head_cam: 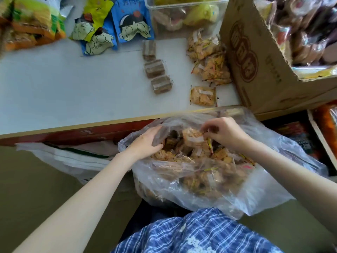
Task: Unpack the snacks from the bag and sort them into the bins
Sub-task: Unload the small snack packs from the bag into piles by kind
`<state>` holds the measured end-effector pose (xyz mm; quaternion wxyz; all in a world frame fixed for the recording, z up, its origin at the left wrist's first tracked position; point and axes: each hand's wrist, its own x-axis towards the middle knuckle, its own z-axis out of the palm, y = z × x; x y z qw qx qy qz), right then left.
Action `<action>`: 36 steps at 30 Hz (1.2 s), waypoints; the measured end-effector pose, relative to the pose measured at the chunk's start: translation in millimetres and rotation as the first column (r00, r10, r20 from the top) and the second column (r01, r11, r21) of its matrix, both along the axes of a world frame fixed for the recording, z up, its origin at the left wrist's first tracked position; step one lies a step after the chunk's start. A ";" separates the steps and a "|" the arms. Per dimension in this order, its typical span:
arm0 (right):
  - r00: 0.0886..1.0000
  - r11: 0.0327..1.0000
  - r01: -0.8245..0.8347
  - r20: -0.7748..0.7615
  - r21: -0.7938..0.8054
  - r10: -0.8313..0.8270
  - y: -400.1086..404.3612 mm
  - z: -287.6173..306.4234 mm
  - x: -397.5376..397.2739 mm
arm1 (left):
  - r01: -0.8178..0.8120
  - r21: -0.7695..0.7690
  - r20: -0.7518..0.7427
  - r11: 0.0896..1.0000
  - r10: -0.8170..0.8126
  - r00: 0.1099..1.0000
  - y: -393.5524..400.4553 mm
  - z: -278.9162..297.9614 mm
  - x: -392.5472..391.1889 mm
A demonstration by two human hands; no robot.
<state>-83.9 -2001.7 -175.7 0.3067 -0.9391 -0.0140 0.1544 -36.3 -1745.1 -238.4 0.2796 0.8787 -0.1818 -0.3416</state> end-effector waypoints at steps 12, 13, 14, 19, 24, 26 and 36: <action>0.738 0.609 0.650 -0.185 0.454 -0.649 -54.3 17.0 158.1 | -0.029 0.031 0.037 0.999 0.028 0.999 -2.7 13.7 2.1; 0.763 0.650 0.634 -0.200 0.419 -0.615 -52.0 15.8 153.6 | -0.030 0.030 0.038 0.999 0.029 0.999 -1.9 12.9 1.5; 0.780 0.684 0.620 -0.208 0.384 -0.590 -50.8 11.6 148.4 | -0.031 0.027 0.037 0.999 0.030 0.999 -1.3 12.0 1.2; 0.829 0.795 0.555 -0.078 0.244 -0.555 -53.7 8.1 107.1 | -0.026 0.010 0.048 1.000 0.026 0.998 -1.1 8.2 3.8; 0.960 0.989 0.131 0.241 0.065 -0.143 -30.2 4.2 17.6 | -0.039 -0.014 0.055 0.999 0.039 0.998 0.3 8.9 0.5; 0.986 0.988 -0.150 0.069 -0.043 0.152 -18.0 -17.8 -12.8 | -0.031 -0.008 0.053 0.999 0.031 0.998 1.5 9.7 -1.5; 0.785 0.738 -0.517 -0.583 -0.433 0.207 -1.1 -59.7 -44.5 | 0.014 0.063 0.041 0.998 -0.016 0.999 -2.3 14.1 -7.1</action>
